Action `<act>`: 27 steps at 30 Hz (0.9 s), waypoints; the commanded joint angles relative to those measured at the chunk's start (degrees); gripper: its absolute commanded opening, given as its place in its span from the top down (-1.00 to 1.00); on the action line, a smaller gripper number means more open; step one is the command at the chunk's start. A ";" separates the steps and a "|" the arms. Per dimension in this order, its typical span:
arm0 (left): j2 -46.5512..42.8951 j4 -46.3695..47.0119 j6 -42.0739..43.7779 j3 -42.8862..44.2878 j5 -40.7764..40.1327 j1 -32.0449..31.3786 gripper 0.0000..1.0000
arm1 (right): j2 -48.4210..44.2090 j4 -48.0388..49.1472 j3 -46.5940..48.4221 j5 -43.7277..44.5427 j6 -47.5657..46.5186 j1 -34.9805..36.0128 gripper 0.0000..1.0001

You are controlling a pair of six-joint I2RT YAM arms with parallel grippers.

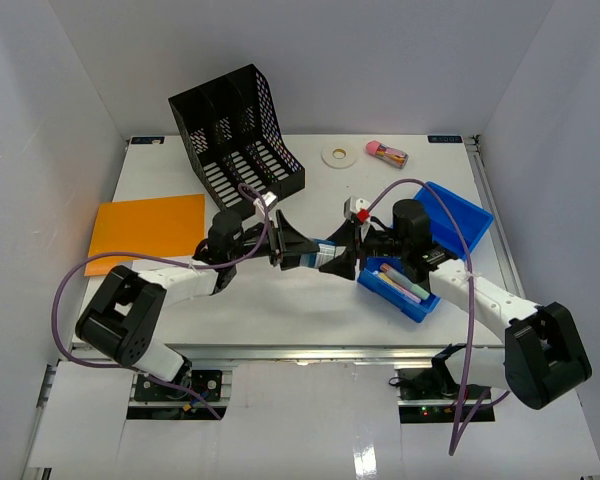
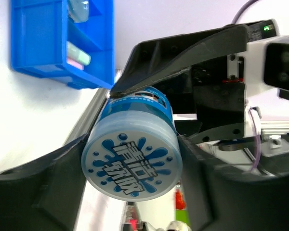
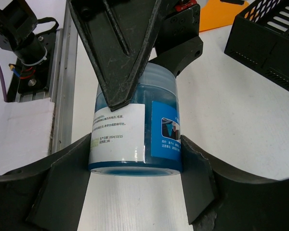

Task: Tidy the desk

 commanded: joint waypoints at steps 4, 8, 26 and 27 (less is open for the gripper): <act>-8.67 -27.17 20.48 13.96 -6.91 1.76 -0.89 | -6.20 -15.16 3.57 -0.34 -14.22 -1.41 0.81; -13.25 -47.23 35.47 20.88 -16.28 3.05 -0.96 | -9.18 -24.75 4.38 1.22 -17.23 -7.50 0.85; -35.18 -63.39 62.09 6.12 -43.03 3.77 -0.96 | -11.27 -68.78 20.01 44.21 -41.67 -27.93 0.83; -35.98 -63.32 62.24 5.40 -43.18 3.80 -0.96 | -10.67 -69.61 19.93 44.71 -42.01 -28.19 0.83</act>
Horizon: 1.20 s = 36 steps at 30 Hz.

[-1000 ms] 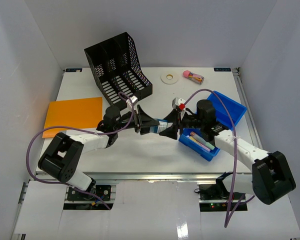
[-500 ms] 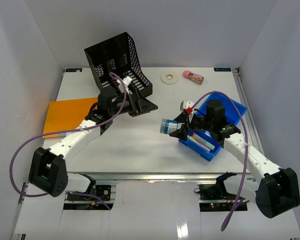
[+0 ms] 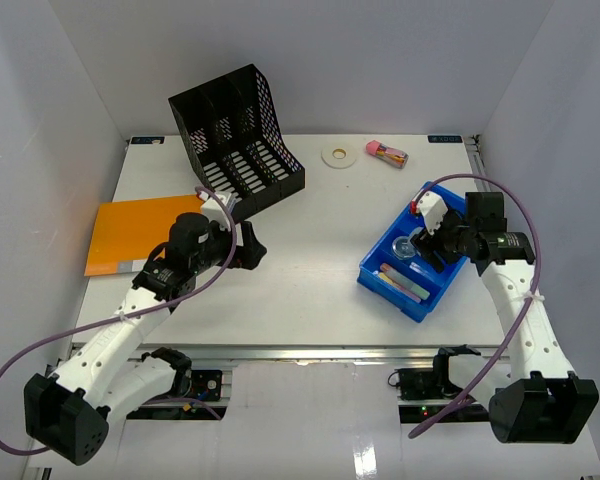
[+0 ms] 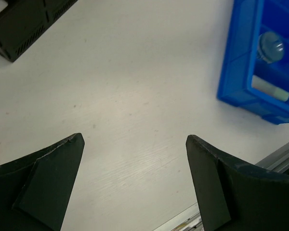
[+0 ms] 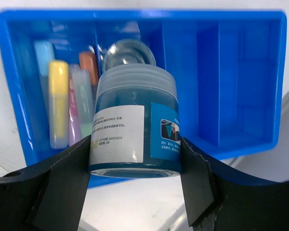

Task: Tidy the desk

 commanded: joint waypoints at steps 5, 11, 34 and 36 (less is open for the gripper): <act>-8.16 -1.54 4.57 -3.90 -3.68 0.11 -0.96 | 4.94 -6.34 1.83 11.10 -5.54 -1.20 0.81; -9.05 -1.71 4.71 -3.91 -3.78 0.11 -0.96 | 10.89 -6.41 4.92 11.47 -5.84 -1.20 0.79; -8.79 -1.72 4.74 -3.88 -4.37 0.11 -0.96 | 24.85 -15.02 11.20 14.45 -8.32 0.78 0.41; -8.82 -1.71 4.82 -3.88 -4.34 0.11 -0.96 | 25.60 -14.30 10.91 13.95 -7.92 1.08 0.25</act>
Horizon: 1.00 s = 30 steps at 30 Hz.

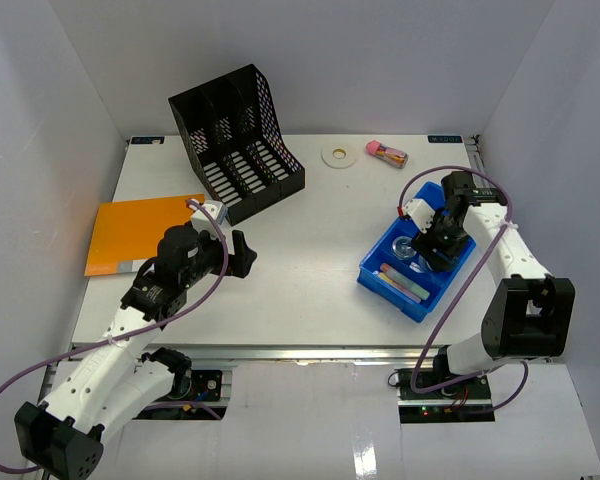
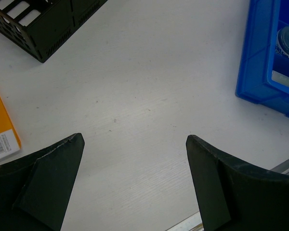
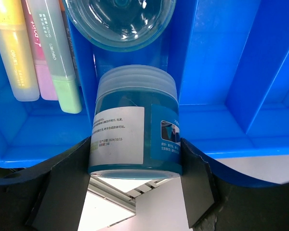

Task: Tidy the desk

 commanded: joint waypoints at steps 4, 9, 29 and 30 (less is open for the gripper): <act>-0.41 0.16 0.49 0.12 -0.55 0.11 -0.96 | 1.78 2.41 0.00 -1.50 0.36 1.08 -0.11; -0.31 0.16 0.53 0.16 -0.81 0.11 -0.96 | 2.55 3.19 1.63 -3.15 1.02 1.08 -0.43; 0.01 0.16 0.67 0.16 -1.46 0.05 -0.96 | 7.91 9.30 20.39 -15.26 4.24 1.08 -0.80; -0.19 0.18 0.69 0.14 -1.67 0.05 -0.96 | 9.23 12.41 21.50 -16.41 5.17 1.08 -0.80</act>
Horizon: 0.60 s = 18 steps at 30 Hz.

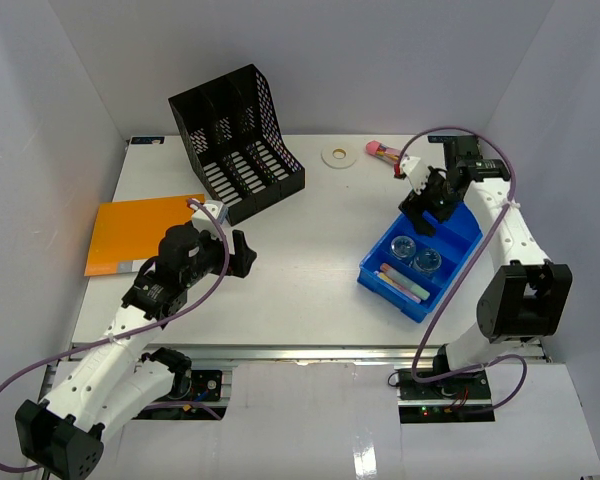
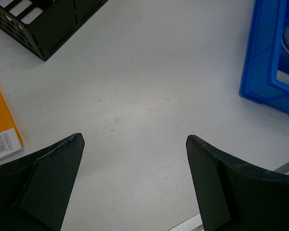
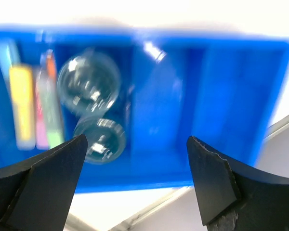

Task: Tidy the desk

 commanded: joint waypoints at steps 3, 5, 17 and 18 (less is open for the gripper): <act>-1.34 0.18 0.69 -0.07 -1.83 0.04 -0.96 | 9.07 19.84 9.54 -9.61 7.17 0.20 -0.80; -1.43 0.32 0.95 -0.11 -2.28 0.11 -0.96 | 16.97 22.70 14.46 -10.46 8.81 0.20 -0.80; -0.94 1.01 1.41 -0.28 -5.68 0.20 -0.96 | 48.68 33.12 45.15 -0.69 8.00 0.99 -0.81; -0.79 1.12 1.41 -0.28 -5.83 0.20 -0.96 | 50.24 33.88 46.61 -0.08 8.35 0.99 -0.81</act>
